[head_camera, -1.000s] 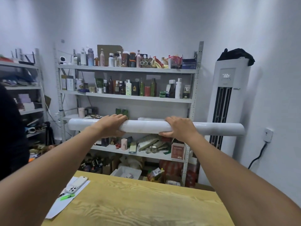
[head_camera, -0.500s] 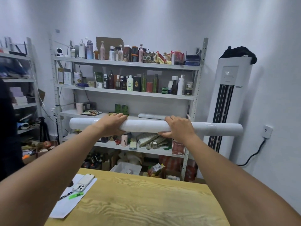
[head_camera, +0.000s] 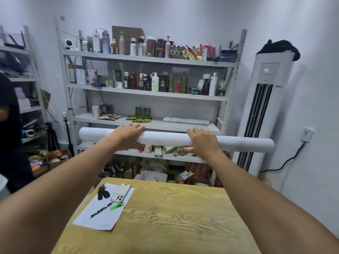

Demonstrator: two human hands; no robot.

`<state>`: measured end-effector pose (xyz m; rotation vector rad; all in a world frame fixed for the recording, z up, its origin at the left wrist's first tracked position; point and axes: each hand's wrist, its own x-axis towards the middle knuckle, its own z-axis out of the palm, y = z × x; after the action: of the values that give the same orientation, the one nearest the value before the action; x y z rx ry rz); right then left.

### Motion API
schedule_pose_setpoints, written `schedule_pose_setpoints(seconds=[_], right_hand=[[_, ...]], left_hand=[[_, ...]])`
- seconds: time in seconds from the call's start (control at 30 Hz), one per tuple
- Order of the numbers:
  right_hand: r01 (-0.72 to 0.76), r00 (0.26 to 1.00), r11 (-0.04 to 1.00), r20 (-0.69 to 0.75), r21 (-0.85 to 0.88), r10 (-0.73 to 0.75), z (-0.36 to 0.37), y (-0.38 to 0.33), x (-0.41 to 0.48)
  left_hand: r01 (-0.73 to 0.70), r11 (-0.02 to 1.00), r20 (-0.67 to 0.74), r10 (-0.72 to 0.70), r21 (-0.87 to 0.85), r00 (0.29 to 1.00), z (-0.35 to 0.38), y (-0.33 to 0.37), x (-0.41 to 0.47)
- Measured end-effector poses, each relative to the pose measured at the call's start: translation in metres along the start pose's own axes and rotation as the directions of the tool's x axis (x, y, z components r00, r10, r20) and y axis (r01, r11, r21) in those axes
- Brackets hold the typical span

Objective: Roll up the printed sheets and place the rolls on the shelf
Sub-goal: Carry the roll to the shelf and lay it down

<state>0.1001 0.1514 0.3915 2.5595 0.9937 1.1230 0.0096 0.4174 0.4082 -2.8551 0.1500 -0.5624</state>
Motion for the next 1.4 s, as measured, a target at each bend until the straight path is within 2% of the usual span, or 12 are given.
schedule_pose_setpoints(seconds=[0.3,0.6,0.77,0.97,1.23,1.4], right_hand=[[0.021,0.999,0.997,0.047,0.069,-0.024,0.001,-0.07,0.022],[0.071,0.997,0.992,0.024,0.102,-0.074,0.02,-0.112,0.071],[0.055,0.998,0.992,0.028,0.111,-0.059,0.041,-0.125,0.107],[-0.061,0.997,0.988,0.062,0.142,0.052,0.068,-0.129,0.157],[-0.039,0.997,0.993,0.064,0.111,0.032,0.094,-0.148,0.216],[-0.077,0.995,0.992,0.067,0.098,0.071,0.111,-0.157,0.237]], left_hand=[[0.061,0.998,0.017,-0.061,0.007,0.998,0.015,-0.05,-0.047],[0.146,0.989,0.028,-0.146,-0.014,0.989,0.041,-0.105,-0.054],[0.131,0.991,0.044,-0.131,0.003,0.99,0.061,-0.139,-0.034],[0.075,0.996,0.02,-0.076,0.041,0.997,0.072,-0.19,0.022],[0.095,0.994,0.028,-0.094,-0.053,0.995,0.106,-0.244,0.051],[0.073,0.995,0.023,-0.071,-0.071,0.997,0.123,-0.269,0.073]])
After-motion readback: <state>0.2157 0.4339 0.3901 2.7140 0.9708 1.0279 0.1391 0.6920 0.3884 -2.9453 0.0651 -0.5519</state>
